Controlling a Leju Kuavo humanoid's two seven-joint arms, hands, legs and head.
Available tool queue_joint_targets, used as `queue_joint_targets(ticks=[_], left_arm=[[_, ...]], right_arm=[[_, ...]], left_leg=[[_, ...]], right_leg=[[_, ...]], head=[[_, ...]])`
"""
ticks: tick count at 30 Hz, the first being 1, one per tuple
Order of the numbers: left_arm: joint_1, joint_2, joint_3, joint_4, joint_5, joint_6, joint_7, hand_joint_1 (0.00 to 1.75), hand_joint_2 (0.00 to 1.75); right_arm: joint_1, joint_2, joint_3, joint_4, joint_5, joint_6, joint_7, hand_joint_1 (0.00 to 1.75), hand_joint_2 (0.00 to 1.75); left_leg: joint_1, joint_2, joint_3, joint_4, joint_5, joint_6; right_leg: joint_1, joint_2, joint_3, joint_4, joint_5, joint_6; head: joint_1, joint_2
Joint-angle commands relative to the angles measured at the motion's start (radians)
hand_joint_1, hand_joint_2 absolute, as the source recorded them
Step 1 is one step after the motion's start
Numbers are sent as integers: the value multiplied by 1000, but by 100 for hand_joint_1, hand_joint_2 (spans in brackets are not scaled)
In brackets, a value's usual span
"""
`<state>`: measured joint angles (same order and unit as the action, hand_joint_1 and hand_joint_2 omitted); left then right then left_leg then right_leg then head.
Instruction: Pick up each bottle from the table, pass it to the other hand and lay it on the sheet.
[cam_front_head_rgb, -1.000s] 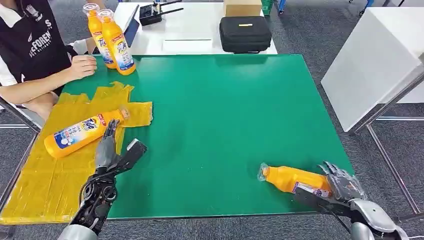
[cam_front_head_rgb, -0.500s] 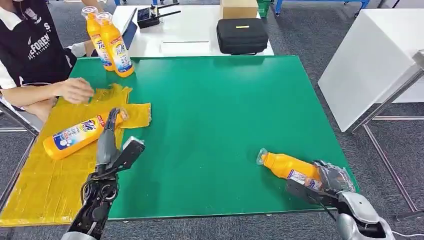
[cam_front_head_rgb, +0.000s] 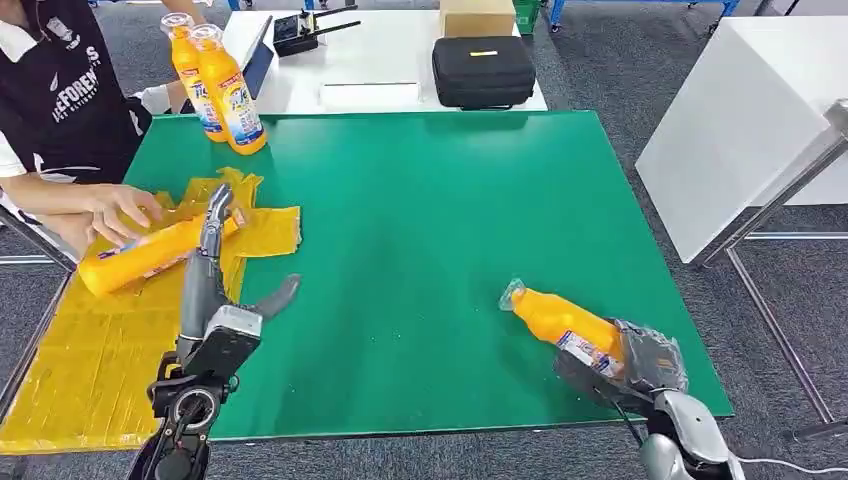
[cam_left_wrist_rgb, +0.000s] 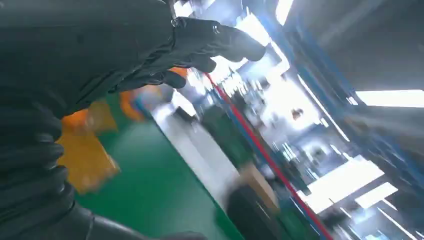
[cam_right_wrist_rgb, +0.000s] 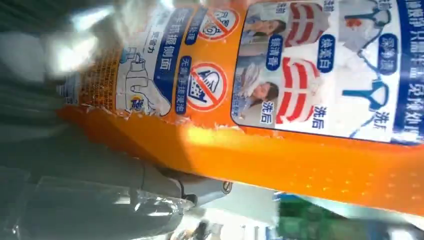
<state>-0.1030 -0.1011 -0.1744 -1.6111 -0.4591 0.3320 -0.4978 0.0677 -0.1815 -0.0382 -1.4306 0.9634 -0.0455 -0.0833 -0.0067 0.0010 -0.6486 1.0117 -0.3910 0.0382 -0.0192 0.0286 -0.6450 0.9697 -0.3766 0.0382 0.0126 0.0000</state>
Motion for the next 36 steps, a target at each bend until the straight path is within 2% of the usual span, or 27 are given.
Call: queue_joint_targets(ticks=[1,2,4,6,8,11,15,16,17,21,25,26,30,36], left_arm=[[-25,42,-109,-39,218,-330,23,0,175],[-36,46,-124,-17,265,-401,41,0,175],[-53,42,-131,21,290,-447,54,0,175],[-58,40,-131,36,290,-447,54,0,175],[-57,41,-129,34,291,-449,54,0,175],[-71,44,-134,53,341,-506,80,0,175],[-112,40,-165,115,436,-593,117,0,175],[-116,39,-171,124,438,-594,117,0,175],[-120,37,-177,131,437,-595,116,0,175],[-173,32,-222,190,449,-600,113,0,175],[-193,24,-231,224,473,-595,114,0,175],[-195,24,-233,228,473,-595,114,0,175],[-193,18,-227,234,479,-587,113,0,175],[-184,17,-215,223,509,-592,121,0,175]], right_arm=[[-63,215,-57,-86,-284,-130,-193,175,175],[-72,222,-46,-80,-303,-138,-208,175,175],[-86,239,-30,-69,-340,-169,-248,175,175],[-92,241,-21,-62,-341,-172,-249,175,175],[-90,239,-22,-60,-343,-174,-250,175,175],[-104,249,-16,-56,-414,-187,-307,175,175],[-158,266,49,-24,-560,-147,-367,175,175],[-169,267,65,-11,-581,-131,-370,175,175],[-174,269,74,-4,-593,-121,-374,175,175],[-203,273,176,74,-749,34,-460,175,175],[-250,273,323,177,-757,62,-520,175,175],[-255,275,341,187,-758,69,-523,175,175],[-311,287,457,284,-747,85,-526,175,175],[-341,299,492,340,-756,84,-522,175,175]], left_leg=[[0,1,-1,0,0,-2],[1,0,1,0,0,-3],[1,0,0,0,1,-2],[1,-1,3,1,-1,-3],[0,-2,-2,0,2,0],[0,-2,-1,0,1,-1],[0,-5,-6,0,3,0],[1,-4,-1,1,0,-2],[0,-3,-2,0,1,-1],[1,-4,-2,0,2,-1],[1,-3,-4,-1,3,0],[1,-1,0,-1,1,-1],[1,-2,-2,-1,2,-1],[1,-4,-4,0,3,0]], right_leg=[[0,0,-1,1,0,-2],[1,-2,1,1,-1,-2],[1,-2,0,1,-1,-2],[2,-4,3,2,-3,-3],[0,-2,-1,1,-1,-1],[0,-2,0,1,-1,-1],[0,-5,-3,0,0,1],[0,-5,1,2,-3,-1],[0,-4,0,1,-2,-1],[1,-6,0,0,-1,-1],[0,-3,-2,-1,0,0],[1,-3,1,0,-1,-1],[1,-4,-1,0,-1,-1],[0,-6,-2,0,-1,0]], head=[[0,0],[0,0],[0,0],[0,0],[0,0],[0,0],[0,0],[0,0],[0,0],[0,0],[0,0],[0,0],[0,0],[0,0]])
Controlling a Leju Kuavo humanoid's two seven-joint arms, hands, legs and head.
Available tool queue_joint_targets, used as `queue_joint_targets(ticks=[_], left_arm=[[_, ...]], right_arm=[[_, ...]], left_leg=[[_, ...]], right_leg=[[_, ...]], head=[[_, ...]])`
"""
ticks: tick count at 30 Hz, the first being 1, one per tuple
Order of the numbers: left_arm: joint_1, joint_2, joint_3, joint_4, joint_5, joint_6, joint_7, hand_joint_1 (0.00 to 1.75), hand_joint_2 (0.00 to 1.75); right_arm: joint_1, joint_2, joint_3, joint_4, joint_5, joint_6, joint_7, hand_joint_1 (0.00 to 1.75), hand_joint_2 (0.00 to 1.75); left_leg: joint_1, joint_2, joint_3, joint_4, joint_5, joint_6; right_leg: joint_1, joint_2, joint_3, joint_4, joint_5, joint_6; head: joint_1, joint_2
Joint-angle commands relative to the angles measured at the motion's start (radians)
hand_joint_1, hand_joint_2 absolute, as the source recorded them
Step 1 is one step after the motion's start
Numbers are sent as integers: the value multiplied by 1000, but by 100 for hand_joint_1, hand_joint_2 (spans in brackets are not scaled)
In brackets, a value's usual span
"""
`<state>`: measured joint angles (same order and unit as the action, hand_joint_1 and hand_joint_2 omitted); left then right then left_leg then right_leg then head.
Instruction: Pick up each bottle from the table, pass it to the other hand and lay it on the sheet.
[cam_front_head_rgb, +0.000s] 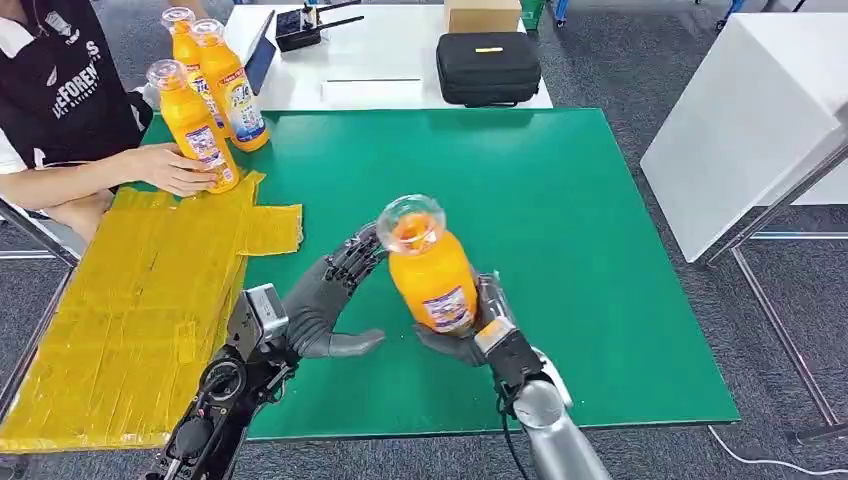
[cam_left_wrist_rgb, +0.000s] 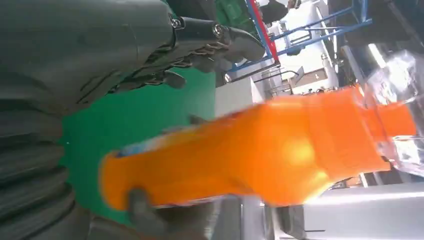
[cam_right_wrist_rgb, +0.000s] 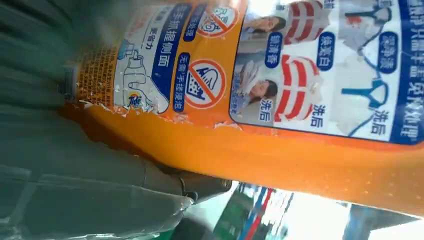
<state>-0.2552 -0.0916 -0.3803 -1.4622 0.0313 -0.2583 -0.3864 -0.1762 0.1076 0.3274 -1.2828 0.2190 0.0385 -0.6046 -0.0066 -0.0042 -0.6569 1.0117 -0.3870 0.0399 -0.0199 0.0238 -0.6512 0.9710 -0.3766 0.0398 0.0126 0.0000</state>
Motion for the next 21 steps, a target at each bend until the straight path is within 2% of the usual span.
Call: queue_joint_targets(ticks=[1,4,10,11,13,14,21], left_arm=[[-32,8,-9,74,18,-2,10,0,175],[-30,10,-6,70,21,0,10,0,175],[-26,10,-2,55,27,6,14,0,175],[-25,9,-3,54,27,6,14,0,175],[-20,5,-16,42,27,5,14,0,175],[-18,5,-22,40,27,4,14,0,175],[-18,5,-22,40,27,4,14,0,175]], right_arm=[[-98,10,126,192,-12,0,-1,175,175],[-103,6,133,200,-18,6,0,175,175],[-124,21,194,254,-19,13,2,175,175],[-125,22,196,257,-19,13,3,175,175],[-131,28,199,268,-18,11,6,175,175],[-132,28,200,270,-18,11,6,175,175],[-132,28,200,270,-18,11,6,175,175]], left_leg=[[1,1,7,0,-3,-3],[0,0,3,0,-1,-2],[1,1,7,0,-3,-4],[0,0,3,0,-1,-2],[1,0,7,0,-3,-4],[1,0,4,0,-2,-2],[1,0,6,0,-3,-3]], right_leg=[[2,-2,7,0,-2,-3],[1,-1,3,-1,-1,-2],[1,-1,7,0,-3,-4],[1,-1,4,0,-1,-2],[1,-2,7,1,-3,-4],[1,-1,4,0,-2,-2],[1,-2,6,0,-3,-3]], head=[[0,0],[0,0],[0,0],[0,0],[0,0],[0,0],[0,0]])
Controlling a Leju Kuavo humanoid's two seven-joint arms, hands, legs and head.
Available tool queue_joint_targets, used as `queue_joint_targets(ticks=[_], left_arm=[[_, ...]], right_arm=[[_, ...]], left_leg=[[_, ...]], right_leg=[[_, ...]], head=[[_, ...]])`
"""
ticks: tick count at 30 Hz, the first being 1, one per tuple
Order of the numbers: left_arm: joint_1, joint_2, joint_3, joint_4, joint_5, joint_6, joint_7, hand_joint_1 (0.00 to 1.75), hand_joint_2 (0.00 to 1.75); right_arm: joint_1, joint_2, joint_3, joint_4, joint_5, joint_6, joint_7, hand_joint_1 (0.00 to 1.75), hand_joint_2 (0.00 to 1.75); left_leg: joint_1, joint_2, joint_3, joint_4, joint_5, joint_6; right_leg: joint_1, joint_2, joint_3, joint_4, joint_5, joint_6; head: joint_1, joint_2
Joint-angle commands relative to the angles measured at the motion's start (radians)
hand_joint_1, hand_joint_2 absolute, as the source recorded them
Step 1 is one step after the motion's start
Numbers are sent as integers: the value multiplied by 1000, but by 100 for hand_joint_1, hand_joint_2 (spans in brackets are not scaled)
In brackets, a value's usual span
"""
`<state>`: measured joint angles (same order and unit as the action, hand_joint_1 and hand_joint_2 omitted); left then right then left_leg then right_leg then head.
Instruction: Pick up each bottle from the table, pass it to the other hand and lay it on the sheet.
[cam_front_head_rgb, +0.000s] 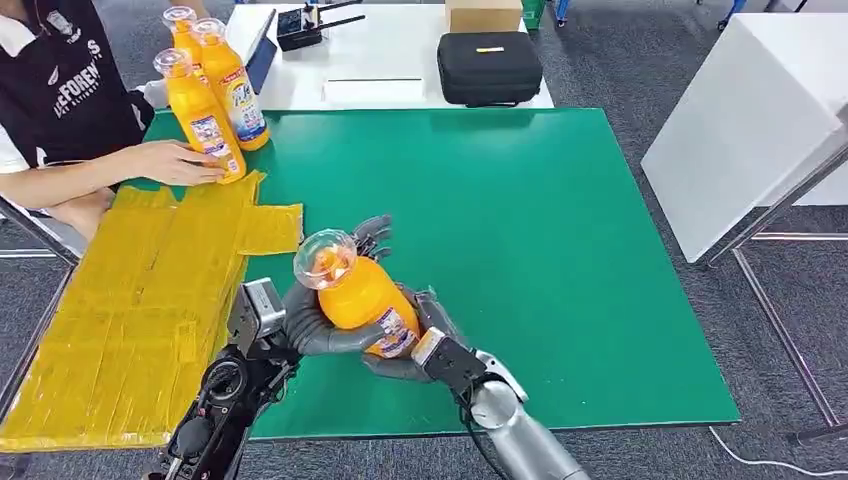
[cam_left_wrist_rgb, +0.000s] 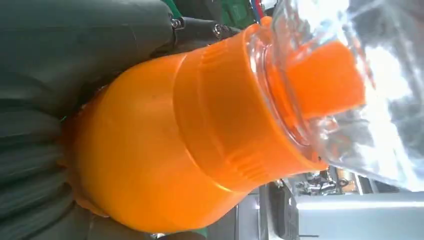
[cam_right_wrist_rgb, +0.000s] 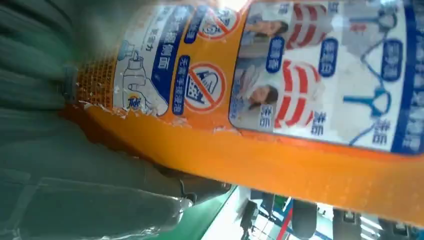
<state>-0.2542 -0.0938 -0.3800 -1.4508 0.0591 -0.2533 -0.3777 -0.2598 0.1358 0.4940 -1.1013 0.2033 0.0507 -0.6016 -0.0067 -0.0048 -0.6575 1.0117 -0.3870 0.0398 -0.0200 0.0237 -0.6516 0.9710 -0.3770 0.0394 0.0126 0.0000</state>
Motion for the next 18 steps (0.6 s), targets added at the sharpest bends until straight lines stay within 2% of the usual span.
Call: queue_joint_targets(ticks=[1,3,4,6,12,18], left_arm=[[-19,8,-22,29,0,-1,6,0,175],[-19,8,-33,29,-9,0,10,0,175],[-22,7,-41,36,-20,9,14,0,175],[-27,3,-48,59,-22,17,17,0,175],[-52,-3,-40,143,-7,41,7,0,175],[-53,-4,-40,143,-7,41,7,0,175]], right_arm=[[-49,-2,32,89,-2,-1,3,175,175],[-50,1,32,88,-2,-2,4,175,175],[-51,2,34,87,-2,-2,4,175,175],[-50,3,45,78,-4,10,-1,175,175],[-28,-10,72,3,-5,13,-3,175,175],[-28,-12,71,3,-5,13,-3,175,175]], left_leg=[[1,0,4,0,-2,-2],[0,0,3,0,-1,-2],[1,0,9,1,-5,-4],[1,0,4,0,-2,-2],[0,-1,3,0,-1,-2],[1,-1,8,1,-4,-3]], right_leg=[[1,-2,4,0,-1,-2],[1,-1,3,0,-1,-1],[2,-3,9,1,-4,-3],[1,-2,5,0,-2,-2],[0,-2,3,0,-1,-1],[1,-4,8,1,-4,-3]], head=[[0,0],[0,0],[0,0],[0,0],[0,0],[0,0]])
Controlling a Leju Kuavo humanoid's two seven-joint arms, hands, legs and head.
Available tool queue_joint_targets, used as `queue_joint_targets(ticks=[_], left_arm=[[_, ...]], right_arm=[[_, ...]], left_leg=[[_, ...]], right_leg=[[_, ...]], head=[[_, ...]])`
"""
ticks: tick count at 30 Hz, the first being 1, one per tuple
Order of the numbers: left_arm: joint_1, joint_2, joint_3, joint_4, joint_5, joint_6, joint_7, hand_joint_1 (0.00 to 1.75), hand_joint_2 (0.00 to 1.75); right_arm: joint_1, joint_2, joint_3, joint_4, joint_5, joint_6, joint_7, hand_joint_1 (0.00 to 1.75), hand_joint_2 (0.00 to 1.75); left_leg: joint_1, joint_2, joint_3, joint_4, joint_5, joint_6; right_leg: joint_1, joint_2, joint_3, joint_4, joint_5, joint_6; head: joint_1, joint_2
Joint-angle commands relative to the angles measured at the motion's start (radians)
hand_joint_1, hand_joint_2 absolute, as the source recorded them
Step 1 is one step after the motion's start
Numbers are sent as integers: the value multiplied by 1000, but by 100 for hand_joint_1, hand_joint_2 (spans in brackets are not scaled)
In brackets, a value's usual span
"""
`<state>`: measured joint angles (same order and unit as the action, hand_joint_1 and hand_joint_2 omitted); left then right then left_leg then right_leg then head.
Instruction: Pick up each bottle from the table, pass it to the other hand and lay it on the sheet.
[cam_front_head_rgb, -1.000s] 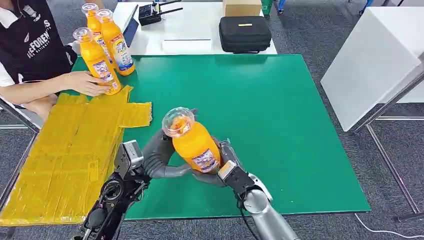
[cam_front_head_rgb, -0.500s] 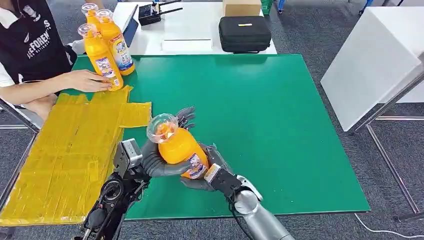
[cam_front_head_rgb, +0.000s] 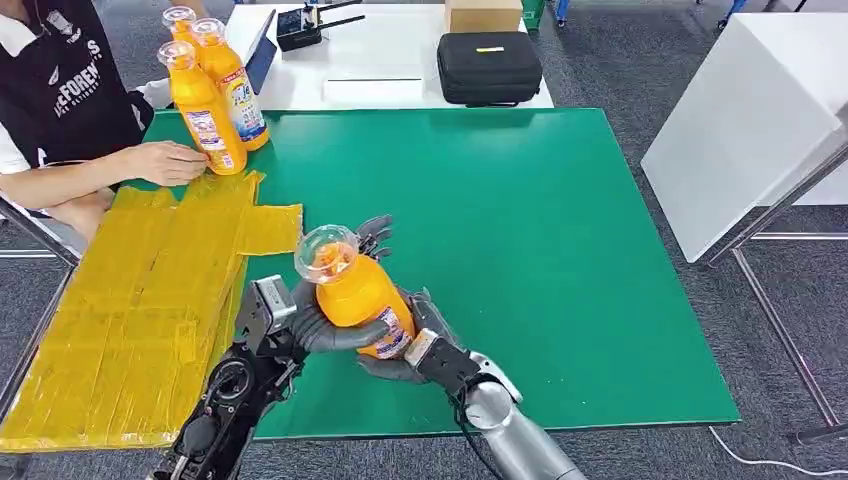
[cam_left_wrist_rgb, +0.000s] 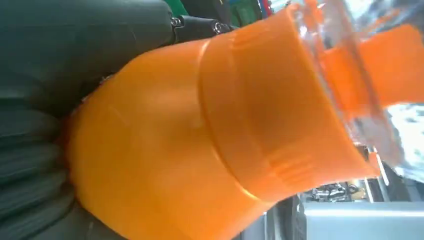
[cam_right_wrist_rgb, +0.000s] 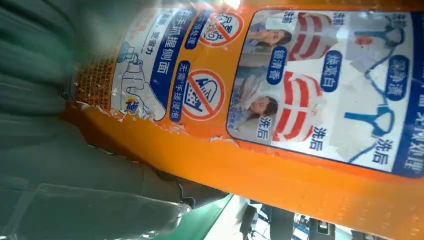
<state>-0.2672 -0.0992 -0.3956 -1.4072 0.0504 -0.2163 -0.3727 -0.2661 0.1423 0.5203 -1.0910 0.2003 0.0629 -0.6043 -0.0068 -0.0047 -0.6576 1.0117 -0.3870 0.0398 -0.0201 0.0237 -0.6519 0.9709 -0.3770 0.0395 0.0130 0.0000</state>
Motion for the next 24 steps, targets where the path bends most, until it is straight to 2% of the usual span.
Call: queue_joint_targets(ticks=[1,16,17,18,19,24], left_arm=[[-40,2,-25,99,2,4,2,0,175],[-40,2,-25,99,2,4,2,0,175],[-40,2,-25,99,2,4,2,38,175],[-37,-1,-18,100,14,2,-1,166,175],[-38,-2,-15,104,21,-2,-2,175,175],[-25,-3,-1,109,51,-21,-11,175,175]], right_arm=[[-22,-18,45,-7,-2,0,0,175,175],[-22,-18,45,-7,-2,0,0,175,175],[-22,-18,45,-7,-2,0,0,175,175],[-22,-23,50,-11,-2,0,0,175,175],[-21,-25,50,-16,-3,-1,-1,175,175],[-10,-30,19,-40,-26,-28,-11,175,175]], left_leg=[[0,-1,6,0,-2,-3],[0,0,3,0,-1,-2],[0,0,3,0,-1,-2],[1,-1,8,1,-4,-4],[0,0,3,0,-1,-2],[1,0,6,0,-3,-3]], right_leg=[[1,-3,6,0,-2,-2],[1,-2,3,0,-1,-2],[1,-2,3,0,-1,-1],[2,-4,8,1,-4,-3],[1,-2,3,0,-1,-1],[1,-3,6,0,-2,-2]], head=[[0,0],[0,0],[0,0],[0,0],[0,0],[0,0]])
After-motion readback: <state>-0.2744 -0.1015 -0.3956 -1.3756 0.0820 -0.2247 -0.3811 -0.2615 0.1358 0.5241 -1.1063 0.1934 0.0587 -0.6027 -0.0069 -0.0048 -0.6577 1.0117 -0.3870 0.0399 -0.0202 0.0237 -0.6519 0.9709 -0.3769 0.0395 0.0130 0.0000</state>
